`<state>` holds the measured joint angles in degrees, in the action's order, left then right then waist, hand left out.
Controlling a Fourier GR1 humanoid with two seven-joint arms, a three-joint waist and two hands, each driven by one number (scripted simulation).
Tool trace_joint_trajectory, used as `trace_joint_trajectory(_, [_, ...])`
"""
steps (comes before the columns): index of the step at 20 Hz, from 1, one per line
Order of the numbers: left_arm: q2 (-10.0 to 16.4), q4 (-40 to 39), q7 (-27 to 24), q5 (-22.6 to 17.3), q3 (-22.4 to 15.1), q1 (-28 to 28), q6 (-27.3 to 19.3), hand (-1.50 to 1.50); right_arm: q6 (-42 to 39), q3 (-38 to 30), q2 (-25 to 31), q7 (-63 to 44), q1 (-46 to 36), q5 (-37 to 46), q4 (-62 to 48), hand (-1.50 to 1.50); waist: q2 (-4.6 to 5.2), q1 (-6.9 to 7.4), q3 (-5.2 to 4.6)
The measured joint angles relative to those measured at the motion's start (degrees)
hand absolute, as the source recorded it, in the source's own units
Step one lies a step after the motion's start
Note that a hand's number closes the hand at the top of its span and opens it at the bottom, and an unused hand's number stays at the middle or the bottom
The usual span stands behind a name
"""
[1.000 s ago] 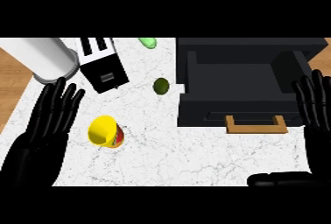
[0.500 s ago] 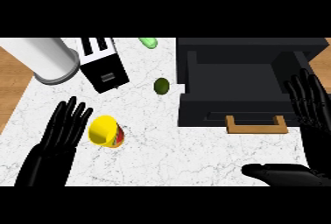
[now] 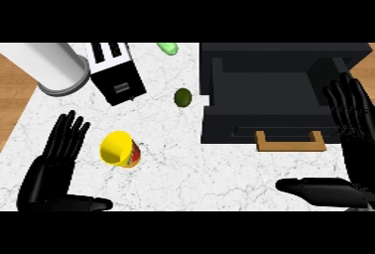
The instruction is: Pick up the cup, place it into the drawer and close the drawer
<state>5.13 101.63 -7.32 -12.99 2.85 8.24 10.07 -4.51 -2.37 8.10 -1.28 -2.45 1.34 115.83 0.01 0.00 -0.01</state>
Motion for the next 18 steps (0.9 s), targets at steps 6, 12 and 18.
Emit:
trace_joint_trajectory(6, [0.1,-9.9,-5.6,4.1,2.0,-1.6,-1.0,-1.50,-1.4,-1.6,0.4,2.0,-0.3,-0.6,-2.2,-1.50,0.01,-0.03,0.00])
trace_joint_trajectory(12, [0.2,-23.9,-13.1,7.4,4.0,-5.2,-1.8,-1.50,-1.8,-0.7,-0.5,3.3,1.3,0.4,-2.0,-1.50,0.02,-0.16,-0.01])
trace_joint_trajectory(18, [1.2,-35.3,-20.5,7.9,6.2,-8.0,-0.4,-1.50,-2.3,-1.9,-0.5,1.4,-0.1,-0.3,-1.5,-1.50,0.00,-0.11,-0.01])
